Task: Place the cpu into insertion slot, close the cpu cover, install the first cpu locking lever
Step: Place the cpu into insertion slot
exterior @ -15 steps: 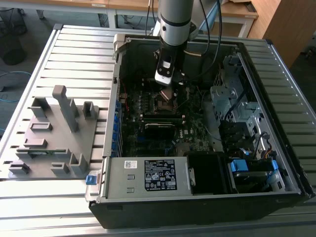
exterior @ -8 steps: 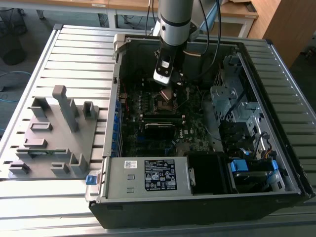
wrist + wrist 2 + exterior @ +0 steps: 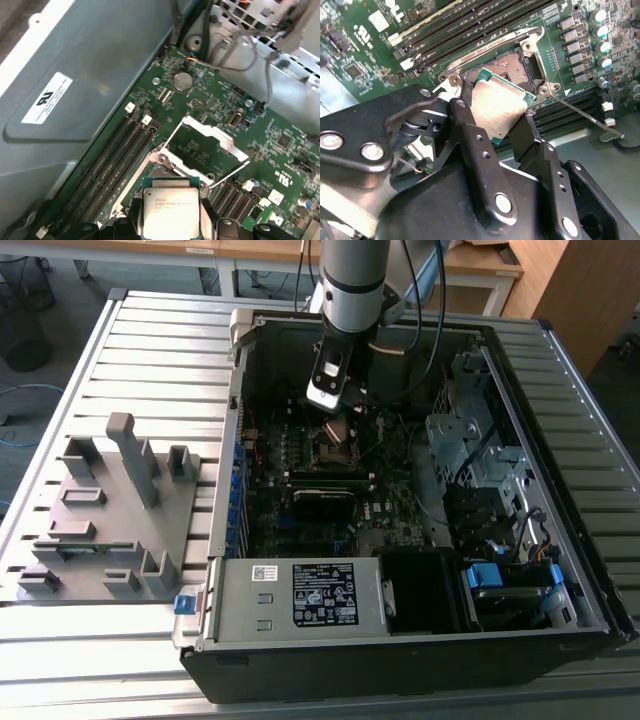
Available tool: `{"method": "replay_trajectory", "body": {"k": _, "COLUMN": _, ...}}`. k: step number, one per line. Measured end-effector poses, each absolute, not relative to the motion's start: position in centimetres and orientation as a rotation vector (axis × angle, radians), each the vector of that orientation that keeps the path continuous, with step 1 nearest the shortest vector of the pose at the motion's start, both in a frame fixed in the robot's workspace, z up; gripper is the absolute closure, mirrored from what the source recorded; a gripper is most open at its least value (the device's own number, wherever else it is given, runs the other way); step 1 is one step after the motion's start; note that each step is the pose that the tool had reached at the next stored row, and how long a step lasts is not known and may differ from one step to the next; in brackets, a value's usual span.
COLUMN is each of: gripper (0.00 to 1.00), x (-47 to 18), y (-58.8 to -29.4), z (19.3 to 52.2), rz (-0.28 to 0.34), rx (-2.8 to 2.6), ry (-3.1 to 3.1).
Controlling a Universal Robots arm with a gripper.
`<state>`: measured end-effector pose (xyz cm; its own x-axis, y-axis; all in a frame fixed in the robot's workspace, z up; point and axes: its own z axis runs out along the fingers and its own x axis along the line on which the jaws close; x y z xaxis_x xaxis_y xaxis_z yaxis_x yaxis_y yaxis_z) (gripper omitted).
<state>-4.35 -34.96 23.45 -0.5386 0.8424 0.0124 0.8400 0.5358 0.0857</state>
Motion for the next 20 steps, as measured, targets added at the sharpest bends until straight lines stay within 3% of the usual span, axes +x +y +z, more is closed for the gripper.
{"method": "replay_trajectory", "body": {"k": 20, "gripper": 0.46, "x": -4.38, "y": -34.96, "z": 23.19, "rz": 0.115, "rx": 1.943, "ry": 2.409}}
